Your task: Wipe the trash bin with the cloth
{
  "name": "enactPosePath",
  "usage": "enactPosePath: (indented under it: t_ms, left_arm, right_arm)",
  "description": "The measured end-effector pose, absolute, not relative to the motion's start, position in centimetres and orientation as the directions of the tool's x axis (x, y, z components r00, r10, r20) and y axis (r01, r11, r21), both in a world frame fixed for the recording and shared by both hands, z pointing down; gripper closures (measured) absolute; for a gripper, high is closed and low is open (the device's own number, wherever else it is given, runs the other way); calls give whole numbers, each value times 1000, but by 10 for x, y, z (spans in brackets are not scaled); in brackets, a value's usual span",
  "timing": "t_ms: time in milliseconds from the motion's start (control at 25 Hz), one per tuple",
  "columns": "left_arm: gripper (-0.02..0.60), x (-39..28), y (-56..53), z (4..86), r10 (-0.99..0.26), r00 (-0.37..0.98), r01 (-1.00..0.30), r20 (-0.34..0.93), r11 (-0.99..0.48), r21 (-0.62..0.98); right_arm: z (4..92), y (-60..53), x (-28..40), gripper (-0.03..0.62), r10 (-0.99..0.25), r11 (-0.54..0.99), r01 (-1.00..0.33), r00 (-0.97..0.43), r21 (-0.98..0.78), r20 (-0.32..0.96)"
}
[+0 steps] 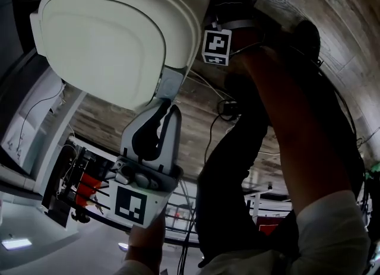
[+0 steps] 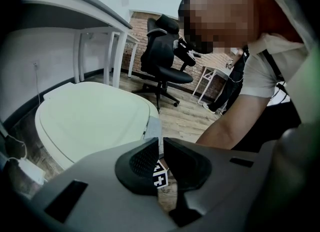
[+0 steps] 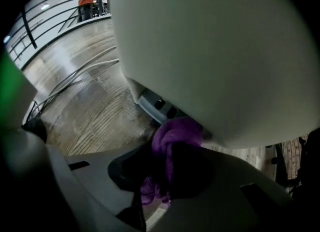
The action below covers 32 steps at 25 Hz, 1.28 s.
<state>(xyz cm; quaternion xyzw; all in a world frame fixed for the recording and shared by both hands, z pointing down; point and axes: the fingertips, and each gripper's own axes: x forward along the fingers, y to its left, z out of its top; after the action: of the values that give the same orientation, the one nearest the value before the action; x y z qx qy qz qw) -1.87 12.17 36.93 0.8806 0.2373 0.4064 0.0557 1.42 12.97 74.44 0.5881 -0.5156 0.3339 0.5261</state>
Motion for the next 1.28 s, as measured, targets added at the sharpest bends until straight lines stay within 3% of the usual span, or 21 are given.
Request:
enactPosePath:
  t_ms: [520, 1000, 1280]
  left_arm:
    - [549, -18, 122, 368, 483, 581, 369, 656, -874, 317]
    - [548, -27, 125, 369, 520, 561, 377, 644, -853, 361]
    - [548, -54, 115, 342, 446, 639, 233, 627, -889, 394]
  right_arm:
    - [747, 102, -34, 493, -258, 100, -971, 184, 216, 948]
    - [722, 71, -148, 493, -361, 384, -923, -151, -1, 920]
    - [652, 102, -167, 493, -369, 453, -891, -223, -35, 902]
